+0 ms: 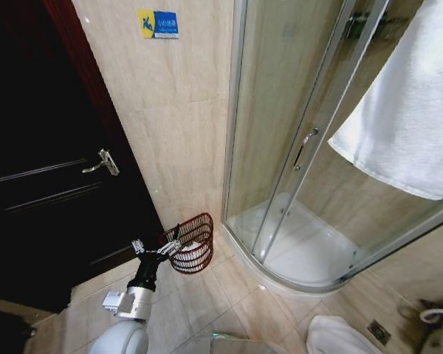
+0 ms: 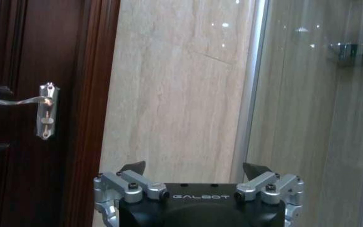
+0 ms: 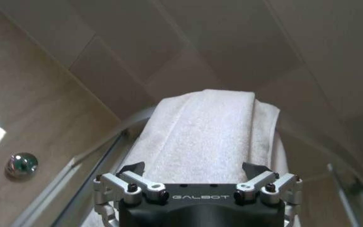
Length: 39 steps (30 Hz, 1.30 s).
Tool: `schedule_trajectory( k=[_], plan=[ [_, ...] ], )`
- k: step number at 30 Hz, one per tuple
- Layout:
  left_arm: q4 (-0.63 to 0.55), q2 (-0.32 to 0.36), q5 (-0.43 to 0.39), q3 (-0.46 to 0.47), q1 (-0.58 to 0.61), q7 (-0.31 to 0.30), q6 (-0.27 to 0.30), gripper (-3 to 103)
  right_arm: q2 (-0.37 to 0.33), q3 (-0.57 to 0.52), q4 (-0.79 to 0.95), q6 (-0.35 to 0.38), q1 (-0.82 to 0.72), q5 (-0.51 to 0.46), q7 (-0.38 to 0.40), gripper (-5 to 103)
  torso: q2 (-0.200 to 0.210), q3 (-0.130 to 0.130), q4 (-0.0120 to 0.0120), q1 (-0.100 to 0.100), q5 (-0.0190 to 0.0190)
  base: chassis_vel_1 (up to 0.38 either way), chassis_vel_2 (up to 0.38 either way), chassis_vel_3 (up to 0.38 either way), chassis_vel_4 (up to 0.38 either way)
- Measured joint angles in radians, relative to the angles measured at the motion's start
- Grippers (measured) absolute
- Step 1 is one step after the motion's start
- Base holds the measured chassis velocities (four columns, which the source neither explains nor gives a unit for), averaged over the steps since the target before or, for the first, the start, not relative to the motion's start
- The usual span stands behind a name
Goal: Discard the used towel into the hamper.
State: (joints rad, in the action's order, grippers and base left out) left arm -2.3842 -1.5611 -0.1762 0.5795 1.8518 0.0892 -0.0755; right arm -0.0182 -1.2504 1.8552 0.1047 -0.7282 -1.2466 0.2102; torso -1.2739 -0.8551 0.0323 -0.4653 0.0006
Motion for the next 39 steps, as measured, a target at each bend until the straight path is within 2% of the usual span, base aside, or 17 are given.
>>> schedule_trajectory(
  k=[1, 4, 8, 12, 19, 23, 25, 28, 34, 37, 39],
  plan=[
    [0.0, 0.0, 0.0, 0.0, 0.0, 0.0, 0.0, 100, 0.0, 0.0, 0.0, 0.0, 0.0, 0.0, 0.0, 100, 0.0, 0.0, 0.0, 0.0, 0.0, 0.0, 0.0, 0.0, 0.0],
    [0.0, 0.0, 0.0, 0.0, 0.0, 0.0, 0.0, 100, -0.054, -0.086, -0.041, 0.008, -0.076, -0.079, 0.005, 100, 0.0, 0.0, -0.0003, 0.0, -0.0012, 0.0, 0.0, 0.0, 0.0],
    [0.0, 0.0, 0.0, 0.0, 0.0, 0.0, 0.0, 100, -0.124, -0.118, -0.122, 0.005, -0.133, -0.153, 0.021, 100, 0.0, 0.0, -0.0001, 0.0, -0.0003, 0.0, 0.0, 0.0, 0.0],
    [0.0, 0.0, 0.0, 0.0, 0.0, 0.0, 0.0, 100, -0.156, -0.12, -0.162, -0.018, -0.155, -0.17, 0.018, 100, 0.0, 0.0, 0.0001, 0.0, -0.0005, 0.0, 0.0, 0.0, 0.0],
    [0.0, 0.0, 0.0, 0.0, 0.0, 0.0, 0.0, 100, -0.216, -0.139, -0.225, -0.02, -0.19, -0.239, 0.011, 100, 0.0, 0.0, -0.0001, 0.0, -0.0006, 0.0, 0.0, 0.0, 0.0],
    [0.0, 0.0, 0.0, 0.0, 0.0, 0.0, 0.0, 100, -0.278, -0.143, -0.263, 0.003, -0.206, -0.363, 0.019, 100, 0.0, 0.0, 0.0001, 0.0, -0.0008, 0.0, 0.0, 0.0, 0.0],
    [0.0, 0.0, 0.0, 0.0, 0.0, 0.0, 0.0, 100, -0.286, -0.138, -0.267, 0.009, -0.205, -0.377, 0.02, 100, 0.0, 0.0, 0.0, 0.0, -0.0009, 0.0, 0.0, 0.0, 0.0],
    [0.0, 0.0, 0.0, 0.0, 0.0, 0.0, 0.0, 100, -0.355, -0.124, -0.315, 0.027, -0.227, -0.447, 0.027, 101, 0.0, 0.0, -0.0001, 0.0, -0.0007, 0.0, 0.0, 0.0, 0.0],
    [0.0, 0.0, 0.0, 0.0, 0.0, 0.0, 0.0, 100, -0.417, -0.156, -0.362, 0.031, -0.312, -0.422, 0.075, 97, 0.0, 0.0, 0.0, 0.0, -0.0006, 0.0, 0.0, 0.0, 0.0],
    [0.0, 0.0, 0.0, 0.0, 0.0, 0.0, 0.0, 100, -0.437, -0.191, -0.383, 0.01, -0.39, -0.349, 0.093, 96, 0.0, 0.0, 0.0, 0.0, -0.0008, 0.0, 0.0, 0.0, 0.0],
    [0.0, 0.0, 0.0, 0.0, 0.0, 0.0, 0.0, 100, -0.439, -0.193, -0.387, 0.008, -0.401, -0.335, 0.096, 96, 0.0, 0.0, 0.0001, 0.0, -0.0006, 0.0, 0.0, 0.0, 0.0]
  ],
)
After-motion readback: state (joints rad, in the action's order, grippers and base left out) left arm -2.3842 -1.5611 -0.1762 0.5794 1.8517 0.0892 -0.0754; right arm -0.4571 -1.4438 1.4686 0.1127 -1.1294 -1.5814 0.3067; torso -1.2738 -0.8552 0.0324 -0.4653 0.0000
